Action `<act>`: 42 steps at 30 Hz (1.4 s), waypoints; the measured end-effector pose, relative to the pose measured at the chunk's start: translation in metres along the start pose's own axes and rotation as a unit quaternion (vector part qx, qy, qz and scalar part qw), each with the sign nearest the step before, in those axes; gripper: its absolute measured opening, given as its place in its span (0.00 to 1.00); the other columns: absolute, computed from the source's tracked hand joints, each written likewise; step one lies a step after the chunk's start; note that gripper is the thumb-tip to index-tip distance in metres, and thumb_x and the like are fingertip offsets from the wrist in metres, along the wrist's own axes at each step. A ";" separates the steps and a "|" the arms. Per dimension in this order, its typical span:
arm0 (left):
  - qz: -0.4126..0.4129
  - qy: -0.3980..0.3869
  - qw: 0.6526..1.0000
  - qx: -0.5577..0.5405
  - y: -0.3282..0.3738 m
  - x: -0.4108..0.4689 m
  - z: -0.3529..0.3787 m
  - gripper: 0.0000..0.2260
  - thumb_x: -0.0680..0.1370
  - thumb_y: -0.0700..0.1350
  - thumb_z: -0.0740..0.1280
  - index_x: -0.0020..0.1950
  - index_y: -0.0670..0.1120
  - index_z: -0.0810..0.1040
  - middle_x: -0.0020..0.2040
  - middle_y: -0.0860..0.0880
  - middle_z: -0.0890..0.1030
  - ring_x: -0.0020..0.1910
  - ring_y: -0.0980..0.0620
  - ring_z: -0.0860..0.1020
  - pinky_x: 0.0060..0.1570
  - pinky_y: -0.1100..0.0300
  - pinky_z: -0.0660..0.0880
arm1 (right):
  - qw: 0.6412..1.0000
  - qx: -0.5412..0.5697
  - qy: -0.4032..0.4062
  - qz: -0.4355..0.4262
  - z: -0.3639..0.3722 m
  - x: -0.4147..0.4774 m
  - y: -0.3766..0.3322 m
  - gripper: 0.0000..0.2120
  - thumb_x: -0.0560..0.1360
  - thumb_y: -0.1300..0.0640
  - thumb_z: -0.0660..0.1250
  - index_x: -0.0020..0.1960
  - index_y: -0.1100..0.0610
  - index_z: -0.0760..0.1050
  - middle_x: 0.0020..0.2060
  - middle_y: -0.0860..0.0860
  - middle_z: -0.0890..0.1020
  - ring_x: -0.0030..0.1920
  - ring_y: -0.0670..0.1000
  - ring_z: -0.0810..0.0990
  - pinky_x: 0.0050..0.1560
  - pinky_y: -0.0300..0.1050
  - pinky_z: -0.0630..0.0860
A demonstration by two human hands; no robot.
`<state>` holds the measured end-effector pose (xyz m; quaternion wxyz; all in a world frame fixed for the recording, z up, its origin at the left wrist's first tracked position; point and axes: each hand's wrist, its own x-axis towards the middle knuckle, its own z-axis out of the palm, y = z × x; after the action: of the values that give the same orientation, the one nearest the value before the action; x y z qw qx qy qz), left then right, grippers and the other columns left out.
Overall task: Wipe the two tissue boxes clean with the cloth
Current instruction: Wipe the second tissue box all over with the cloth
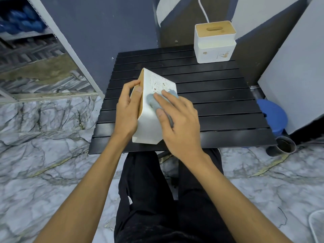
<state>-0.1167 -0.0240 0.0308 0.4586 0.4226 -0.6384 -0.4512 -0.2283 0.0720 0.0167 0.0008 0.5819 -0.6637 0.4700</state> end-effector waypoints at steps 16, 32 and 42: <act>0.014 -0.023 1.000 -0.003 0.004 -0.002 0.000 0.13 0.85 0.46 0.59 0.66 0.42 0.74 0.56 0.53 0.82 0.53 0.57 0.81 0.50 0.63 0.77 | 1.000 -0.012 0.016 -0.013 0.004 0.005 -0.012 0.16 0.81 0.51 0.61 0.67 0.49 0.76 0.67 0.46 0.76 0.66 0.52 0.72 0.63 0.51 0.69; 0.016 -0.025 1.000 -0.004 0.001 0.000 -0.004 0.13 0.84 0.47 0.60 0.66 0.44 0.75 0.57 0.55 0.80 0.50 0.61 0.79 0.48 0.67 0.75 | 0.995 0.069 -0.054 0.040 -0.007 0.010 0.022 0.19 0.82 0.47 0.55 0.68 0.48 0.75 0.67 0.44 0.76 0.69 0.48 0.70 0.68 0.54 0.67; 0.011 -0.042 0.999 -0.005 0.003 -0.001 -0.005 0.12 0.85 0.45 0.59 0.66 0.44 0.75 0.54 0.58 0.82 0.50 0.60 0.80 0.47 0.66 0.76 | 0.997 0.024 -0.064 -0.024 -0.009 0.007 0.003 0.17 0.82 0.51 0.58 0.68 0.49 0.75 0.68 0.47 0.76 0.68 0.51 0.70 0.69 0.46 0.63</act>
<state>-0.1122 -0.0236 0.0344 0.4386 0.3933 -0.6597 -0.4667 -0.2374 0.0721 0.0237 -0.0445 0.6264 -0.6371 0.4469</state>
